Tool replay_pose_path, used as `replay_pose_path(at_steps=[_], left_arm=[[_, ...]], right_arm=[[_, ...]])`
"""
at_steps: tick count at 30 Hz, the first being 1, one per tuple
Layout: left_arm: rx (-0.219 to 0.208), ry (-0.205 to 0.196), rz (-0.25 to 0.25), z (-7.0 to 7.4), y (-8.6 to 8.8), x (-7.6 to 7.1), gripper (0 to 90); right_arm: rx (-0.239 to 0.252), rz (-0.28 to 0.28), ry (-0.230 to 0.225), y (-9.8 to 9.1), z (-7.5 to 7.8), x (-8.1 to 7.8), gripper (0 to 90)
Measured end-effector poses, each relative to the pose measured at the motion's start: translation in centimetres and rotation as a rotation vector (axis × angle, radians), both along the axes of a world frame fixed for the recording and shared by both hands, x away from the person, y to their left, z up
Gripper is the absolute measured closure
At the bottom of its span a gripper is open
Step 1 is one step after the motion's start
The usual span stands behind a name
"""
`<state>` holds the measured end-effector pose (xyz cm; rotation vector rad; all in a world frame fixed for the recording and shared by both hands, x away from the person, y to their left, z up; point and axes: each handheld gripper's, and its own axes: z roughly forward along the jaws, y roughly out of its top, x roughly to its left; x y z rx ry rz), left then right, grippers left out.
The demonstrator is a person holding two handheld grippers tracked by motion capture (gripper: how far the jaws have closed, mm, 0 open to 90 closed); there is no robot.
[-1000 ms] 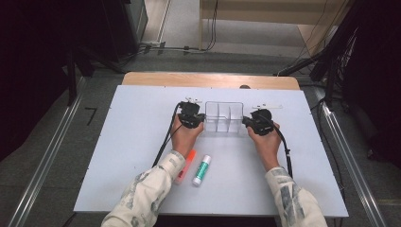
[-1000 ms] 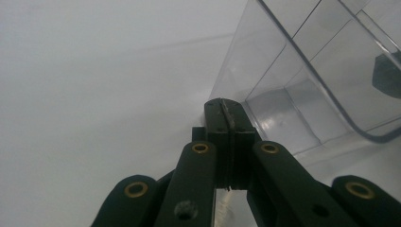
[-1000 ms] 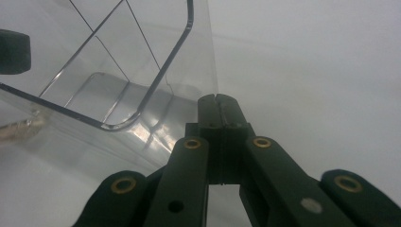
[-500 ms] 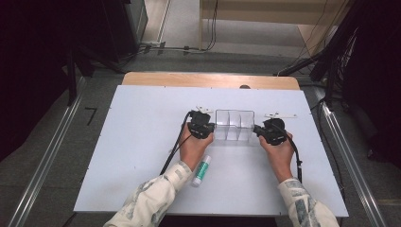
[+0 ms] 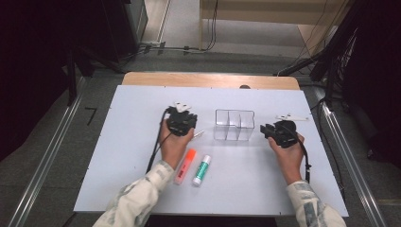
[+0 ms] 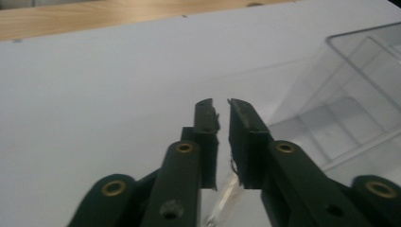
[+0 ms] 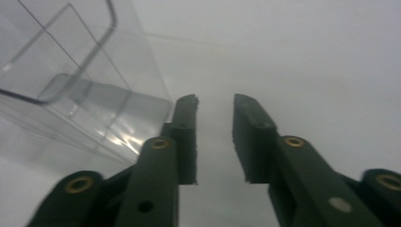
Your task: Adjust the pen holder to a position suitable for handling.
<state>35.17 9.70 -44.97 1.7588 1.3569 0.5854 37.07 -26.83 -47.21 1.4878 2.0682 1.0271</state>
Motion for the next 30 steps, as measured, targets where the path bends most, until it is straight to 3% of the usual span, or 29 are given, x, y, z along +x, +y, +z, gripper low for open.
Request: replay_pose_path(at_steps=[5, 9, 14, 19, 27, 30], left_arm=[[0.002, 0.005, 0.065, -0.7, 4.5, -2.4, 52.9], [0.010, 0.008, 0.092, -1.7, 6.9, -4.4, 39.2], [-0.025, 0.004, 0.105, -2.9, 8.9, -6.2, 34.4], [-0.029, 0.002, 0.121, -3.5, 9.9, -7.2, 29.5], [-0.032, -0.028, 0.127, -3.4, 10.3, -7.8, 24.4], [-0.034, -0.021, 0.126, -3.6, 10.3, -7.7, 24.5]], right_arm=[[0.001, -0.035, 0.016, -3.1, 0.2, -1.6, 42.0], [-0.028, -0.035, 0.019, -4.2, 0.1, -3.5, 33.1], [-0.046, -0.019, 0.002, -4.8, 0.2, -5.6, 28.7], [-0.011, -0.028, 0.013, -5.4, 0.1, -6.7, 27.1], [-0.015, -0.025, 0.016, -5.6, -0.2, -7.0, 27.2], [-0.018, -0.025, 0.016, -5.5, -0.3, -6.8, 27.2]])
